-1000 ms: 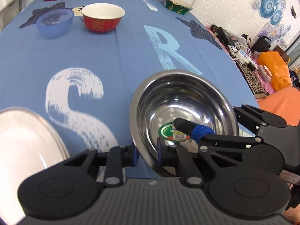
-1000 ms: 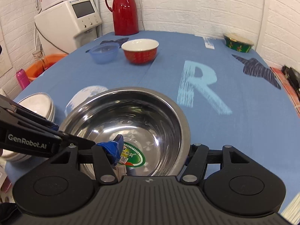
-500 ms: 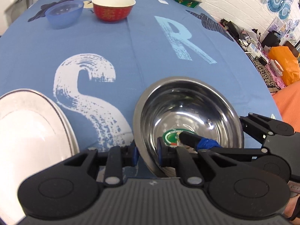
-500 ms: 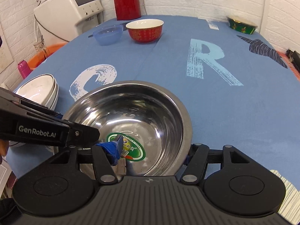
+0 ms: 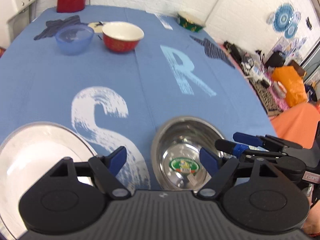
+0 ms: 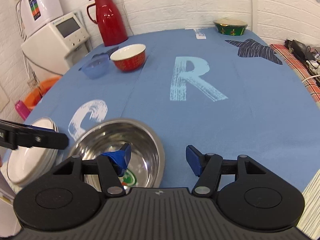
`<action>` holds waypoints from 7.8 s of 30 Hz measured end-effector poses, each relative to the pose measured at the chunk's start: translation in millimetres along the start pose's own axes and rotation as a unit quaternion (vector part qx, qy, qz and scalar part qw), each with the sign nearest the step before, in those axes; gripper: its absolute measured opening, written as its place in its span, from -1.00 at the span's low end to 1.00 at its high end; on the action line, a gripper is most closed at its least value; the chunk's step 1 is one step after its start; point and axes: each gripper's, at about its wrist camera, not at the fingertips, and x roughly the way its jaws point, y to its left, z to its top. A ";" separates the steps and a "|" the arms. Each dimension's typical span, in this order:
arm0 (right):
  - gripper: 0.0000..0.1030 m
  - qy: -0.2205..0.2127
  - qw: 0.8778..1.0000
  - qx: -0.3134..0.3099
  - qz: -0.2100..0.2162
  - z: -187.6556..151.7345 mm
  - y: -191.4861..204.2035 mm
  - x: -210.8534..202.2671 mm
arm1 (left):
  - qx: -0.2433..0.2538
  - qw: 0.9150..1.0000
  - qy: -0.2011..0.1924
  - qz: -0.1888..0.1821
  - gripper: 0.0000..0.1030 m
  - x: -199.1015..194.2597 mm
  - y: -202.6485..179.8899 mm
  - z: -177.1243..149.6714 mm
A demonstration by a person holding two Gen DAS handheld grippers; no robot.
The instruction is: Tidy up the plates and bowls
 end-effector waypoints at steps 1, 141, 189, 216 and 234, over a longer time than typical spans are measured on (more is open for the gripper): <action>-0.09 0.000 1.000 0.003 0.003 7.4 -1.5 2.4 | -0.009 1.000 -0.009 0.005 0.59 -3.5 6.7 6.8; -0.34 0.069 0.996 -0.040 0.044 187.8 132.1 188.1 | -0.139 0.977 -0.096 0.127 0.12 14.9 196.7 160.5; -0.68 0.073 0.989 -0.116 0.057 192.9 155.1 281.1 | -0.104 0.980 -0.054 0.162 -0.92 115.2 214.5 191.4; -0.60 0.024 0.995 -0.087 0.039 122.3 102.8 73.6 | -0.053 0.997 -0.033 0.056 -1.00 10.5 56.4 104.6; -0.59 0.033 0.999 -0.019 0.004 0.8 29.5 -3.1 | 0.050 0.998 0.015 0.042 -1.00 31.5 -58.2 -11.6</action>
